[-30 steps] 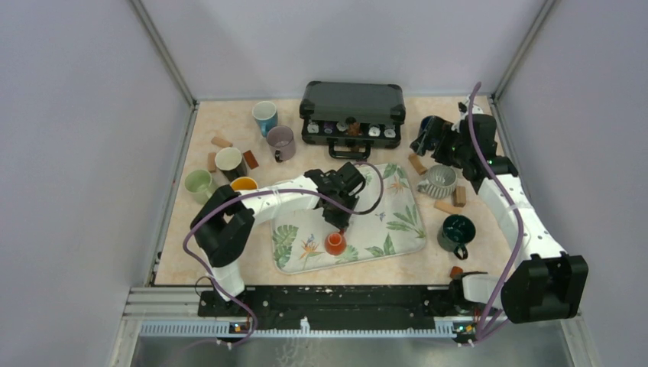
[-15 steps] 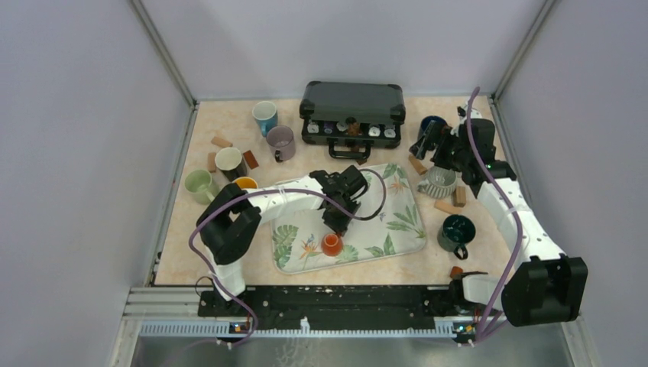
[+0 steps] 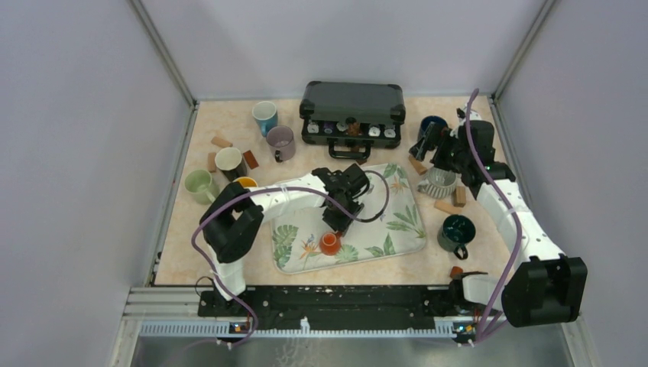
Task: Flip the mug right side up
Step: Turn over the cup on the tray.
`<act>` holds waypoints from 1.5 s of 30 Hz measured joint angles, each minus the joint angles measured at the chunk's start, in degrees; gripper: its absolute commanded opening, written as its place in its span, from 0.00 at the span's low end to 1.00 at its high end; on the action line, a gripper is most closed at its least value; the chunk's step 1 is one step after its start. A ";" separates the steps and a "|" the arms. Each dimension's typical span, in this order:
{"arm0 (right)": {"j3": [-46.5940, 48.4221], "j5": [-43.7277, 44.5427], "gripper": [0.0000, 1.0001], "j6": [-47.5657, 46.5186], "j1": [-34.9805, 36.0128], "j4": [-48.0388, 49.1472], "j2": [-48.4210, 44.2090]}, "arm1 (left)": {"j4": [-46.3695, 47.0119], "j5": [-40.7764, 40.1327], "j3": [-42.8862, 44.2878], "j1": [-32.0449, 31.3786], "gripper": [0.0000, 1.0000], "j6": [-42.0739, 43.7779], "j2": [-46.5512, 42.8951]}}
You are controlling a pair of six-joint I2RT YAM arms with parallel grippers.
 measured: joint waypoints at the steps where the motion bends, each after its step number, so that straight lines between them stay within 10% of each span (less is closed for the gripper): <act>1: -0.04 0.00 0.99 0.00 0.00 0.09 0.00 | -0.42 0.00 0.44 0.00 0.40 0.79 0.02; 20: -1.40 -0.42 0.99 0.20 0.00 1.38 -0.13 | -4.04 0.31 2.75 -0.94 0.35 7.82 2.27; 29: -2.56 -1.01 0.99 0.31 0.00 1.73 -0.31 | -4.02 1.36 3.13 -1.03 0.00 8.57 3.04; 45: -4.15 -4.61 0.99 0.35 0.70 3.78 -3.67 | 3.26 16.68 2.82 10.16 0.00 10.34 -4.63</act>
